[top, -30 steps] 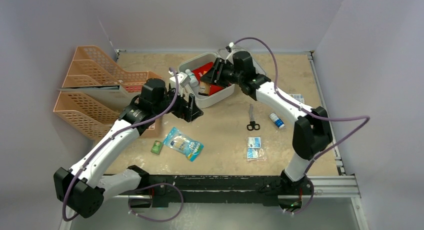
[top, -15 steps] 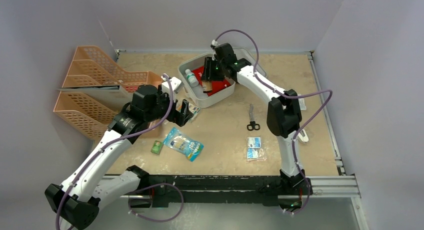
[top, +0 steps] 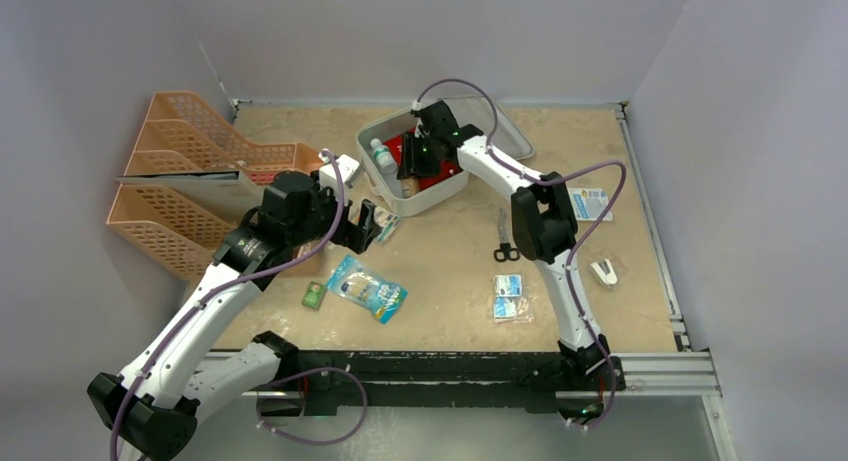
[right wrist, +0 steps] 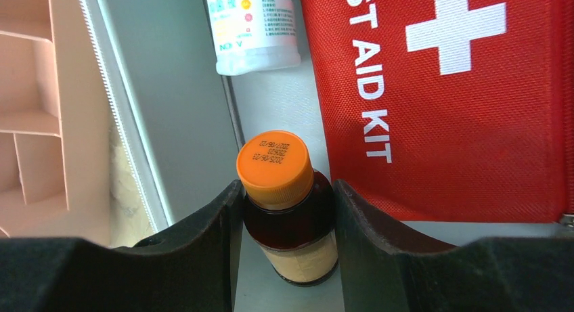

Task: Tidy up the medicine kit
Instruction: Place the pill bottle in the medicine box.

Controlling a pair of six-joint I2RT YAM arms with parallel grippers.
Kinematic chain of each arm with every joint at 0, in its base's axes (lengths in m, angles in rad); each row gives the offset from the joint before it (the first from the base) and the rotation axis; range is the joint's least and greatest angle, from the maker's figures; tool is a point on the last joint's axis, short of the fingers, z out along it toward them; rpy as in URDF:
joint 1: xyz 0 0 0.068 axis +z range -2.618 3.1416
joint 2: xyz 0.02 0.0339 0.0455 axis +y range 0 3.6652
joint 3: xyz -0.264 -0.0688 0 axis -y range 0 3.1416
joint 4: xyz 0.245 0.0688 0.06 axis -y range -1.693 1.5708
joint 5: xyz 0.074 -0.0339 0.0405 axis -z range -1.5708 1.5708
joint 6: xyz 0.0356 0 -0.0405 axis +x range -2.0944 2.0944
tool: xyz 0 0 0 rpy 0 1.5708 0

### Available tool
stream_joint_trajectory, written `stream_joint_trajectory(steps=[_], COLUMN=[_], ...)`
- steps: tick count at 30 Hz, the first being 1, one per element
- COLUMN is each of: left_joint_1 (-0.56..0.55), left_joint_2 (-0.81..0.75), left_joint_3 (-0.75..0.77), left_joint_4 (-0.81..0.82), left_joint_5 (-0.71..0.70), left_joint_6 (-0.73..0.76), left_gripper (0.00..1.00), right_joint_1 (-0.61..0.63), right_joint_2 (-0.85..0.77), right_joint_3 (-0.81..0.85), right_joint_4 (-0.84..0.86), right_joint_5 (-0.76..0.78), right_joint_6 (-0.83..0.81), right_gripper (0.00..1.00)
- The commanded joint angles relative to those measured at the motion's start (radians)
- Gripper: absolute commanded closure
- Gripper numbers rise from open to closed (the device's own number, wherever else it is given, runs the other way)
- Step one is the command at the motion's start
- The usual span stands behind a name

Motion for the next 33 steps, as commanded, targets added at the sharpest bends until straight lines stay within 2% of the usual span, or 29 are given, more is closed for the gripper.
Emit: stream_joint_trajectory(steps=[1, 7, 11, 17, 26, 33], left_joint_1=[0.001, 0.001, 0.001, 0.001, 0.001, 0.001], left_joint_2=[-0.012, -0.009, -0.007, -0.009, -0.015, -0.012], left_joint_3=[-0.005, -0.008, -0.009, -0.009, -0.012, -0.019], left_joint_4=[0.008, 0.009, 0.011, 0.012, 0.013, 0.019], left_joint_5=[-0.013, -0.006, 0.001, 0.002, 0.001, -0.007], left_joint_6=[0.021, 0.017, 0.012, 0.012, 0.012, 0.012], left_gripper=[0.10, 0.10, 0.10, 0.10, 0.10, 0.09], right_joint_1=[0.008, 0.008, 0.010, 0.010, 0.010, 0.010], right_joint_2=[-0.025, -0.009, 0.005, 0.016, 0.025, -0.060], right_joint_3=[0.047, 0.043, 0.050, 0.085, 0.123, 0.113], right_joint_4=[0.021, 0.051, 0.055, 0.039, 0.017, -0.004], right_joint_5=[-0.068, -0.117, -0.132, -0.129, -0.128, -0.108], right_joint_6=[-0.011, 0.024, 0.044, 0.044, 0.037, 0.024], right_gripper=[0.59, 0.53, 0.45, 0.37, 0.46, 0.45])
